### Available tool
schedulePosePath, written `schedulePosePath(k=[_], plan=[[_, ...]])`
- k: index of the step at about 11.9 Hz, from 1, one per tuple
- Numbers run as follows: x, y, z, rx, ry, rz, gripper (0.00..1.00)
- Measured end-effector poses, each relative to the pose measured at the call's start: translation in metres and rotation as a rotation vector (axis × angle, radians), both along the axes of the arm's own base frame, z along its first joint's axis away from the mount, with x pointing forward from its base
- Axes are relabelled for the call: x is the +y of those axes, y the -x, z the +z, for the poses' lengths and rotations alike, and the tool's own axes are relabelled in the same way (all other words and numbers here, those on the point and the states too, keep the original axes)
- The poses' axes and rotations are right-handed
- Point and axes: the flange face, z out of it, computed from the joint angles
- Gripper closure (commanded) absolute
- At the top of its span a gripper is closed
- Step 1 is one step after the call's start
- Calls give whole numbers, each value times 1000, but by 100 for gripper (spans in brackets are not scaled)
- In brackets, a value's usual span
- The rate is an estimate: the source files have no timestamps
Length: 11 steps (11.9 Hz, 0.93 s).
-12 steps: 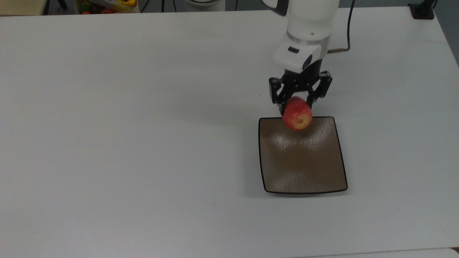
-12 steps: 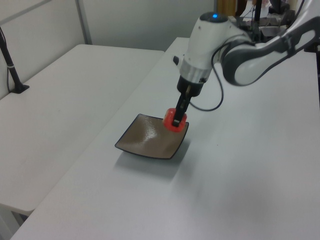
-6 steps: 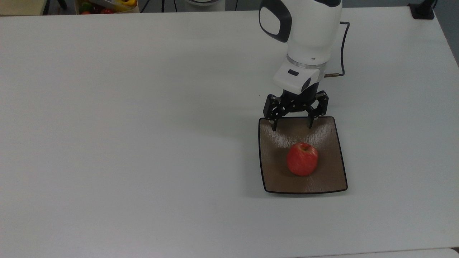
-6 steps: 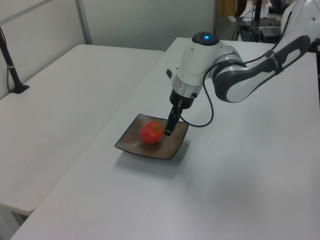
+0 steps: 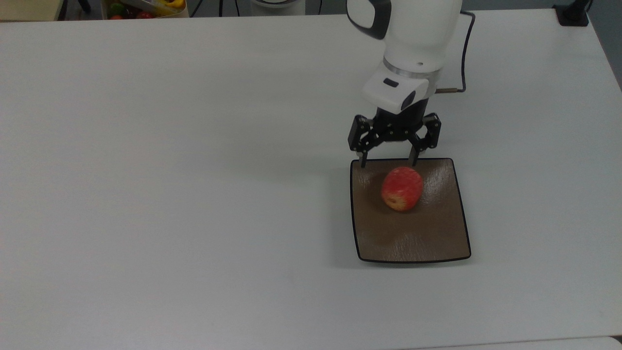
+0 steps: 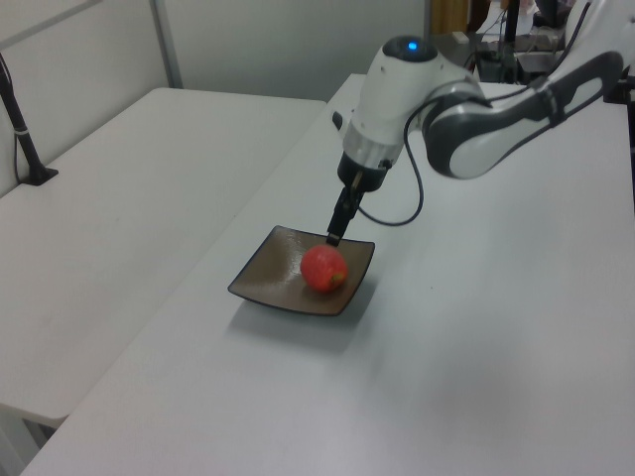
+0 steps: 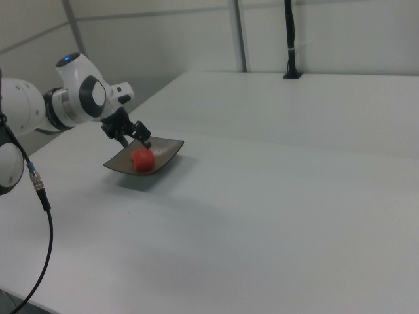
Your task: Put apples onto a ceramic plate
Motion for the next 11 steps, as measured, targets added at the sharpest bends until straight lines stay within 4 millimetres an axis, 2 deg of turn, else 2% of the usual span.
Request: schedulePosePath(k=[3, 5, 7, 9, 11], plan=[[-10, 18, 37, 93, -19, -63, 0], [-25, 29, 59, 154, -1, -81, 0], [-49, 46, 88, 249, 10, -32, 0], [-85, 61, 121, 306, 27, -35, 0], [-110, 72, 130, 322, 35, -71, 0]])
